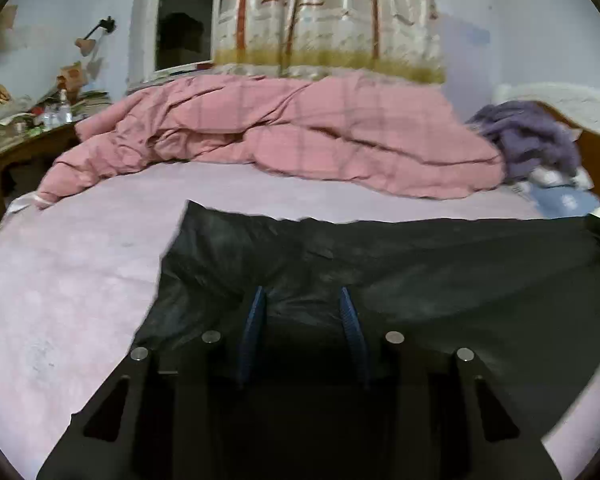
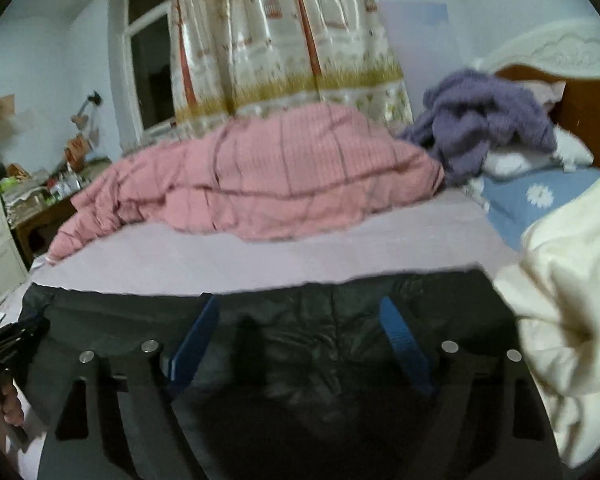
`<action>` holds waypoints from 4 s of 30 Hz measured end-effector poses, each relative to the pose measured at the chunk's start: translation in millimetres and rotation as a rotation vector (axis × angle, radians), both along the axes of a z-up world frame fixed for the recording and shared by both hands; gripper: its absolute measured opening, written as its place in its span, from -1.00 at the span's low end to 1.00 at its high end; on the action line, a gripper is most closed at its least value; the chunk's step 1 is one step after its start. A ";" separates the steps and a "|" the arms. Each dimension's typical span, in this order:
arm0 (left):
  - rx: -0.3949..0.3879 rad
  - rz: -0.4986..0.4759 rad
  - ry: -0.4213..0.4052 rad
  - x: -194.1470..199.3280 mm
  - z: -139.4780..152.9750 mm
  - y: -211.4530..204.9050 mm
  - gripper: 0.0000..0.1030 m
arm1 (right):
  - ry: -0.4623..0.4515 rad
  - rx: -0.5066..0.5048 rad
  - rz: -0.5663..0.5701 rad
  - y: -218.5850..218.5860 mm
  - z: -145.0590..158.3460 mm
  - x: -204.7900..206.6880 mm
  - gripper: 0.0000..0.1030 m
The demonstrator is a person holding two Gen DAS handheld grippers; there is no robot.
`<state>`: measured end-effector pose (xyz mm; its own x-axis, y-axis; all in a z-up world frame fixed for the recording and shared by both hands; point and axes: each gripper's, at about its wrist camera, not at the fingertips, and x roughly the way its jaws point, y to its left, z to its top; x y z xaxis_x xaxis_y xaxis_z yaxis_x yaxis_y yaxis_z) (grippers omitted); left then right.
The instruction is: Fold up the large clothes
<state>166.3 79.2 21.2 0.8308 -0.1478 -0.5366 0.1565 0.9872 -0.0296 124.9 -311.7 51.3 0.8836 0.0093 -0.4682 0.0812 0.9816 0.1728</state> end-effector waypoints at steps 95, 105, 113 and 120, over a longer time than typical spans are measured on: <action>-0.296 -0.259 0.210 -66.7 -26.0 -129.3 -0.79 | 0.198 0.450 -0.160 -14.7 -73.0 -113.6 0.99; -0.267 -0.254 0.198 -71.5 -24.0 -135.4 -0.79 | 0.087 0.644 -0.278 -35.8 -92.2 -65.7 0.99; -0.244 -0.264 0.185 -75.9 -17.2 -136.7 -0.78 | 0.048 0.629 -0.273 -32.5 -92.2 -51.2 -0.30; -0.279 -0.345 -0.091 -106.7 37.7 -92.7 -0.34 | -0.025 0.357 -0.202 -11.9 -20.3 -85.8 -0.48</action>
